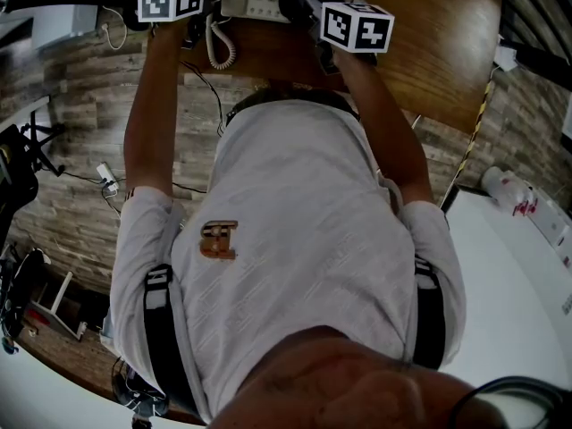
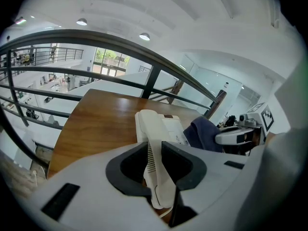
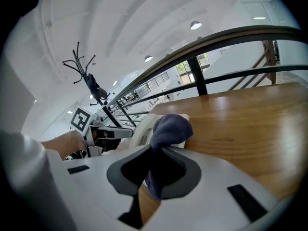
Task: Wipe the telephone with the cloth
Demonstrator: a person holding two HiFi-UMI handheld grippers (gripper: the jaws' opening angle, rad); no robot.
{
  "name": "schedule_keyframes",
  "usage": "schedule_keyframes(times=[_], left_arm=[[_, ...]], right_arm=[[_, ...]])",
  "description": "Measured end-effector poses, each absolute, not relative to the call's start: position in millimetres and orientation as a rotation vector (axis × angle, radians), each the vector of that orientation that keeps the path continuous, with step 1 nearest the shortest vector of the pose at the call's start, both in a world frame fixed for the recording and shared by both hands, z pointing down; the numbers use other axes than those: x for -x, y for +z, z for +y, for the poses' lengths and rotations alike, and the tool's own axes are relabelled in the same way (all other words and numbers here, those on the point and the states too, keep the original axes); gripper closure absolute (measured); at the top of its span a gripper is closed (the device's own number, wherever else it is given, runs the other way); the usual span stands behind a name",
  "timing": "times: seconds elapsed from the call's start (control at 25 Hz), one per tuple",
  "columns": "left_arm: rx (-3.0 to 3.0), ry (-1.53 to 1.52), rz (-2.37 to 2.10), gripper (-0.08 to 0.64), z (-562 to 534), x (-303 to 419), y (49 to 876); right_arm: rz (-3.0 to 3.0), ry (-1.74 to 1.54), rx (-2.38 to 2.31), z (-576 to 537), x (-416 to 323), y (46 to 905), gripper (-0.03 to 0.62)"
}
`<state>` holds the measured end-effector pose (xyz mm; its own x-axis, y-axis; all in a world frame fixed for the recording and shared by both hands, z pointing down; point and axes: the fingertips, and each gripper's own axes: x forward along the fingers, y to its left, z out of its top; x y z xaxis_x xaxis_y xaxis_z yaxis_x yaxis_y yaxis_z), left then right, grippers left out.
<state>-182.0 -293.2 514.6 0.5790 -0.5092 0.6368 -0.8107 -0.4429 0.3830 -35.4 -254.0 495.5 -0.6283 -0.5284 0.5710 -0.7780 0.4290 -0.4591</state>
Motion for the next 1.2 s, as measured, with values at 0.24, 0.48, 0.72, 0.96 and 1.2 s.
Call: schedule_keyframes(times=[0.24,0.48,0.72,0.96,1.2], left_arm=[[-2.137,0.572,-1.042,0.465,-291.3,179.2,512.9],[-2.142,0.572,-1.033,0.465,-293.1,181.9,514.6],[-2.143,0.570,-1.026,0.465,-292.6,177.8,515.5],[-2.149,0.570,-1.029,0.465,-288.9,174.0,513.3],[-2.150,0.570,-1.027,0.465,-288.2,172.2,512.3]], right_arm=[[-2.456,1.075,-0.969,-230.5,81.8,473.7,0.532],[-2.464,1.192,-0.850,-213.2,127.3,485.4,0.532],[-2.436,1.237,-0.829,-209.7,141.9,504.5,0.532],[-2.388,1.223,-0.869,-211.5,139.1,520.7,0.532],[-2.340,1.203,-0.936,-216.7,119.1,530.9,0.532]])
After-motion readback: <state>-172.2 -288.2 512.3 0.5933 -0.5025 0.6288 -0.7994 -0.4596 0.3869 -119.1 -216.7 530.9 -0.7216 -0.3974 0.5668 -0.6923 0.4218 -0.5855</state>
